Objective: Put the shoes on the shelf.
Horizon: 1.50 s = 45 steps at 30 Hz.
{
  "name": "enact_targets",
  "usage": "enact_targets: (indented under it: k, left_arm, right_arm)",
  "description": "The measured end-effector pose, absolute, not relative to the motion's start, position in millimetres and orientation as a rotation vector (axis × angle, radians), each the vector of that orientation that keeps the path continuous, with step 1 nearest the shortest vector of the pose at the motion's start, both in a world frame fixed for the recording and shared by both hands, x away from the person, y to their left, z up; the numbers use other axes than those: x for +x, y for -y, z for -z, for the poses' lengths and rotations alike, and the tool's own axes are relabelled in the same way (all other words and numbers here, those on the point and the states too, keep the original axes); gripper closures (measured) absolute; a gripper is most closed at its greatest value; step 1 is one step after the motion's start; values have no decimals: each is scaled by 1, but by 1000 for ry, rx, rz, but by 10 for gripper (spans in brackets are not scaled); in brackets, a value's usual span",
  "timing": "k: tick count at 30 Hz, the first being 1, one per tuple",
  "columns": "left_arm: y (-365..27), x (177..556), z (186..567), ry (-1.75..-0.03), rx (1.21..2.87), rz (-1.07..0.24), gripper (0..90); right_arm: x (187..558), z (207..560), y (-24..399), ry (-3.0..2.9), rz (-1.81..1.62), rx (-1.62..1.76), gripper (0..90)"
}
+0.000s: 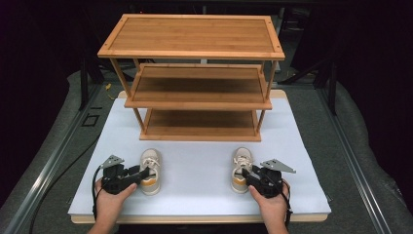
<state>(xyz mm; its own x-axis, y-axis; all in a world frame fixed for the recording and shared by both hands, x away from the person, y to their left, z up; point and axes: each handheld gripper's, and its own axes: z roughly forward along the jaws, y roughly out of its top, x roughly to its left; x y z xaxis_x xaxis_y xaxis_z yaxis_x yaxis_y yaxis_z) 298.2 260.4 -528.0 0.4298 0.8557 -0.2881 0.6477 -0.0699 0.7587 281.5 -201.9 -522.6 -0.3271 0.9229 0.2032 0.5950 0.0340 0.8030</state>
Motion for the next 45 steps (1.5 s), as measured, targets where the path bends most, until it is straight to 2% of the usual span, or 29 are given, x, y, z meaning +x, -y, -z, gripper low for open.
enact_targets:
  k: [2,11,23,45]
  left_arm:
    - [-260,299,527,-1310,1774,-270,519]
    - [-229,302,528,-1255,1789,-235,559]
    - [-189,304,528,-1227,1805,-199,559]
    - [-166,305,529,-1198,1813,-171,555]
  right_arm:
    - [282,523,205,-1929,-1229,1568,605]
    - [285,520,189,-1991,-1242,1527,652]
    - [286,520,141,-2072,-1250,1450,654]
    - [282,523,100,-2089,-1314,1430,646]
